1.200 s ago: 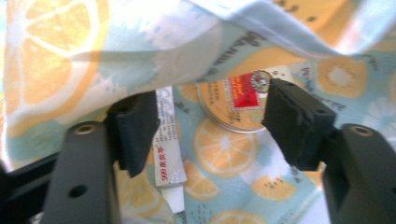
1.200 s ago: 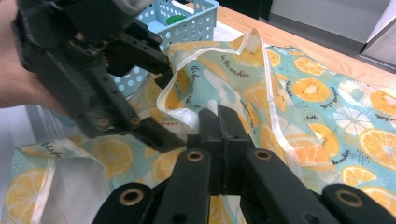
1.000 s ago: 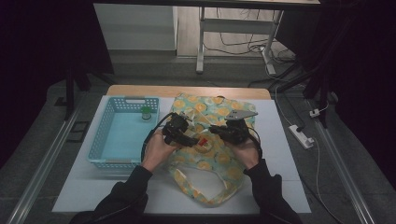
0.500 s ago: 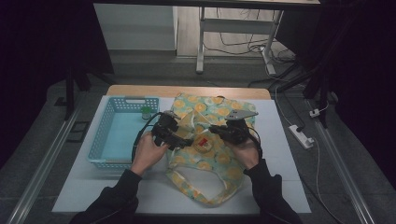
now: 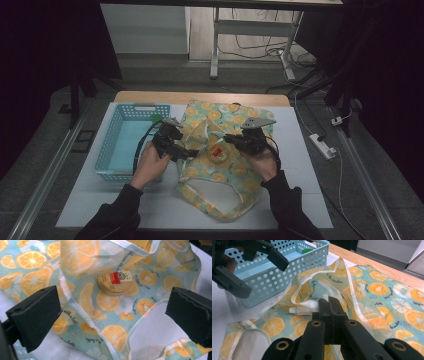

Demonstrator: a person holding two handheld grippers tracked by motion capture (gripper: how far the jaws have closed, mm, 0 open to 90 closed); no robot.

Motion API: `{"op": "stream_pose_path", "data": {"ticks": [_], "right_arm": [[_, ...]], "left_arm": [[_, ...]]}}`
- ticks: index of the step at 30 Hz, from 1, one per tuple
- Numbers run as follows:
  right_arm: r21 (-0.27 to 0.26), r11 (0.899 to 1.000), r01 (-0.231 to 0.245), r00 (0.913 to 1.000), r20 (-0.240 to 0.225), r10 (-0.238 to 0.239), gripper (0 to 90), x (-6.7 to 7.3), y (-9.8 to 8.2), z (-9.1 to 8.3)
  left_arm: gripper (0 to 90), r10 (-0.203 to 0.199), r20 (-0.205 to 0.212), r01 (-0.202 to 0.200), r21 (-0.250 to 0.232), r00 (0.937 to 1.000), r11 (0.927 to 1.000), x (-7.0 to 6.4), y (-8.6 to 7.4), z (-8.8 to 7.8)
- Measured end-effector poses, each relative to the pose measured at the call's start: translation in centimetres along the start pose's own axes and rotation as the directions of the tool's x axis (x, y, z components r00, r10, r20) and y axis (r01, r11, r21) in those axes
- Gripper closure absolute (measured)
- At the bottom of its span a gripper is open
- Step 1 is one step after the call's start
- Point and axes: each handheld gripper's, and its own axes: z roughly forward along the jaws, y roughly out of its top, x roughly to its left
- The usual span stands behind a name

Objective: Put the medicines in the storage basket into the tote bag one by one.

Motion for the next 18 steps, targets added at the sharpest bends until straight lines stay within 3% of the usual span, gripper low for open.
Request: {"op": "stream_pose_path", "data": {"ticks": [7, 18], "right_arm": [[-0.002, 1.0, 0.0, 1.0, 0.0, 0.0, 90.0, 0.0, 0.0, -0.1], [-0.002, 1.0, 0.0, 1.0, 0.0, 0.0, 90.0, 0.0, 0.0, -0.1]], "left_arm": [[0.0, -0.015, -0.017, 0.015, -0.005, 0.9998, 0.9999, 0.7, -0.7, -1.1], [0.0, -0.039, -0.098, 0.036, -0.041, 0.9944, 0.9985, 2.5, -1.7, -3.3]]}}
